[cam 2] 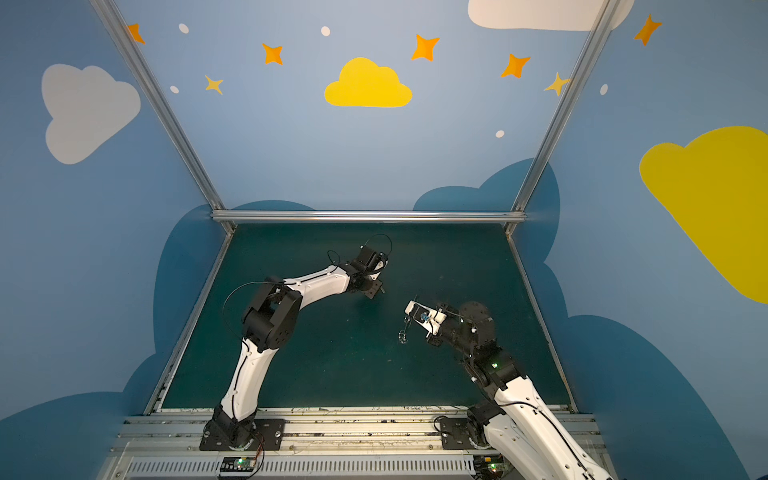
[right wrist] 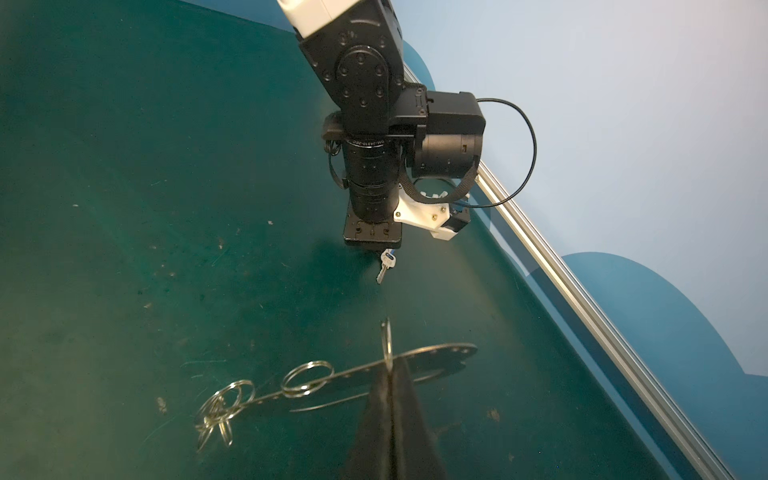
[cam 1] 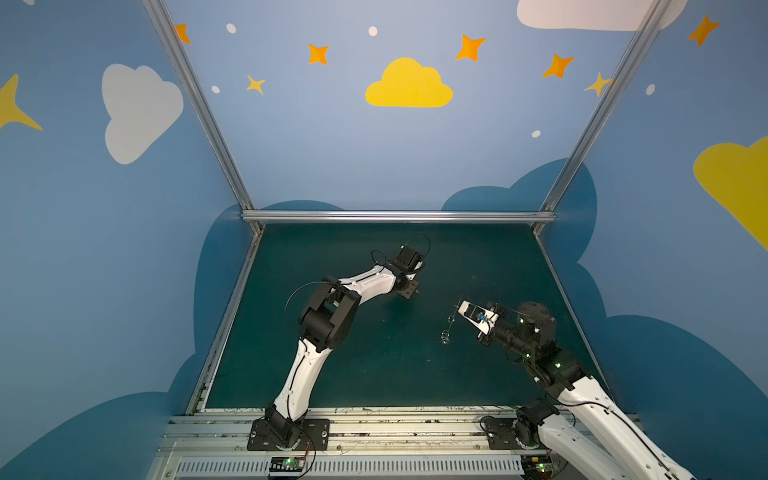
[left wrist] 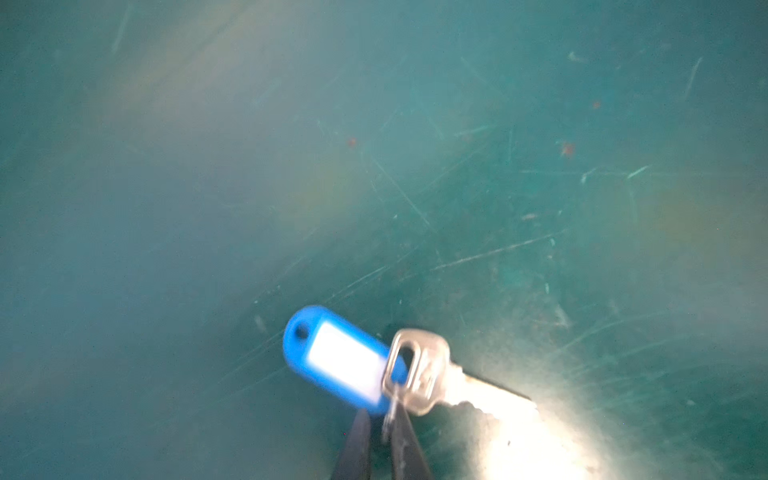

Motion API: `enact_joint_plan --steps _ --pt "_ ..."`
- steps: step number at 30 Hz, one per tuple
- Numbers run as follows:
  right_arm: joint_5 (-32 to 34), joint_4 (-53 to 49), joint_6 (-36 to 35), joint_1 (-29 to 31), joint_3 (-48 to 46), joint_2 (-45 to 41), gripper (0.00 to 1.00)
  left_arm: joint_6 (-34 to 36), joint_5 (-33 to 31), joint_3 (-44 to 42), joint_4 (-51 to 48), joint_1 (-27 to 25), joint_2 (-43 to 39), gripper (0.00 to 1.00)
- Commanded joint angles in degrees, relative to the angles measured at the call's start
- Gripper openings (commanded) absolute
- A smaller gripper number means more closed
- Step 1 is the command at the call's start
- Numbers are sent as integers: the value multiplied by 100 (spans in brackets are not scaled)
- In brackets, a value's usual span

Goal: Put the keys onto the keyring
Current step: 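Carry the blue-tagged key with the left gripper to the plate's split ring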

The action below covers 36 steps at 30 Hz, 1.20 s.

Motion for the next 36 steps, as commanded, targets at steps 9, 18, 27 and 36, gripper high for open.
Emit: enact_joint_plan --steps 9,18,27,36 --pt "-98 164 47 -31 -29 -86 0 25 -69 168 -226 -22 170 10" --pt "-98 179 56 -29 -29 -88 0 60 87 -5 83 -27 50 4" --pt "-36 144 143 -24 -7 -60 0 415 439 -1277 1165 34 -994 3" --pt "-308 202 146 -31 162 292 0 1389 2021 -2245 833 266 -2609 3"
